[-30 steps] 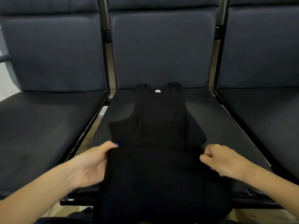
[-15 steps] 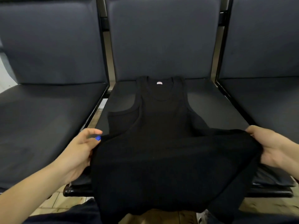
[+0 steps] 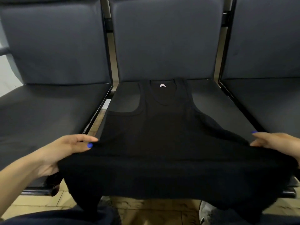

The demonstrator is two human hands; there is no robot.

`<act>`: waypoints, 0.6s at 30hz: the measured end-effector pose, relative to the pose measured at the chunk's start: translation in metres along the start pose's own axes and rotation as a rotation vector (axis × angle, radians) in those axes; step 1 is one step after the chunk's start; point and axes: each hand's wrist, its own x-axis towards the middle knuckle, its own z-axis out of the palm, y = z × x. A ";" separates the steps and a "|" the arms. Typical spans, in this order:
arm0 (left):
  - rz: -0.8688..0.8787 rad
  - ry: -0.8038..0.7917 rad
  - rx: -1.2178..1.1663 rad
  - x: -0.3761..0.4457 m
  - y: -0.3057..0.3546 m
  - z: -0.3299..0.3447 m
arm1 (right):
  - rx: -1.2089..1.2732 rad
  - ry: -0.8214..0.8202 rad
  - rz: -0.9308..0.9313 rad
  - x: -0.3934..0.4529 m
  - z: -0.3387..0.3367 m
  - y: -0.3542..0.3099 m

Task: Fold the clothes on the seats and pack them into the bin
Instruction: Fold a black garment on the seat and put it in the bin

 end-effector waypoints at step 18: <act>0.320 0.294 0.312 0.060 0.024 0.053 | 0.432 -0.301 -0.086 0.009 0.048 -0.044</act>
